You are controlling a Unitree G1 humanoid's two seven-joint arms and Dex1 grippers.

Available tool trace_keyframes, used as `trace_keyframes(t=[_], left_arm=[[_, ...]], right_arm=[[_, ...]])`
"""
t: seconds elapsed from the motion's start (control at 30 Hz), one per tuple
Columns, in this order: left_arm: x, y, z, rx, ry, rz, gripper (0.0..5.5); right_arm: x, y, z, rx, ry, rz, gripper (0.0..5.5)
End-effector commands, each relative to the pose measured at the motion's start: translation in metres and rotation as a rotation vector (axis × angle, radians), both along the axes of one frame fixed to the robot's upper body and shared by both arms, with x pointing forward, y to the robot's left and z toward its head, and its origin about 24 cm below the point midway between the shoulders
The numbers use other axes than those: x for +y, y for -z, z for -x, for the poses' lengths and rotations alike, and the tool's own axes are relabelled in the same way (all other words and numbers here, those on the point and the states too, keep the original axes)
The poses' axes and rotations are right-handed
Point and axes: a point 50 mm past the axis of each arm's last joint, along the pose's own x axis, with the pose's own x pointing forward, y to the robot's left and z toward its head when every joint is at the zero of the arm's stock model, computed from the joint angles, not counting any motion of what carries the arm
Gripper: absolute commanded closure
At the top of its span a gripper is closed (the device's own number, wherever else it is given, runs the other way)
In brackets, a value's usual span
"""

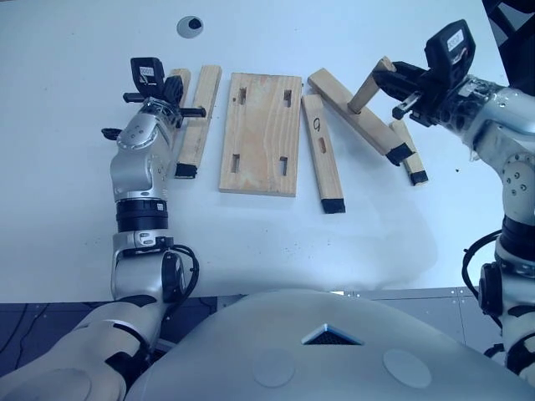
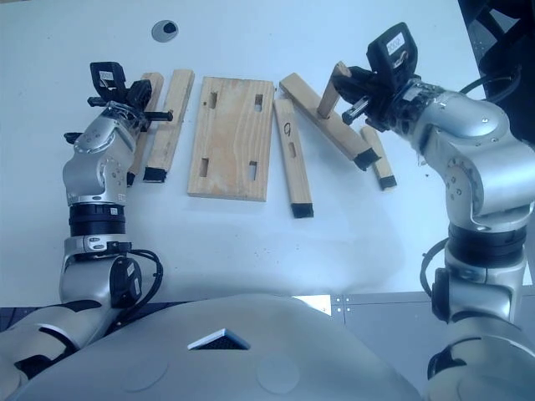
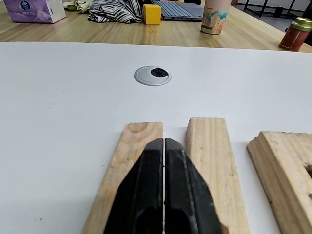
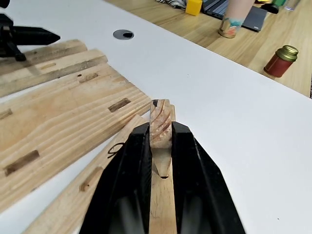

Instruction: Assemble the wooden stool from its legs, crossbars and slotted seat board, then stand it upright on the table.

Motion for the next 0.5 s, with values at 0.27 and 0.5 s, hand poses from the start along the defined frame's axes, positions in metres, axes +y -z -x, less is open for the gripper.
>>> trace_keyframes(t=[0.27,0.5], left_arm=[[-0.005,0.005,0.001,-0.001,-0.017,0.012,5.5],[-0.004,0.008,0.004,0.003,-0.031,0.015,5.5]], right_arm=[[-0.001,0.015,0.004,0.173,-0.097,0.185,5.11],[-0.008,0.024,0.005,0.233,-0.075,0.145,5.11]])
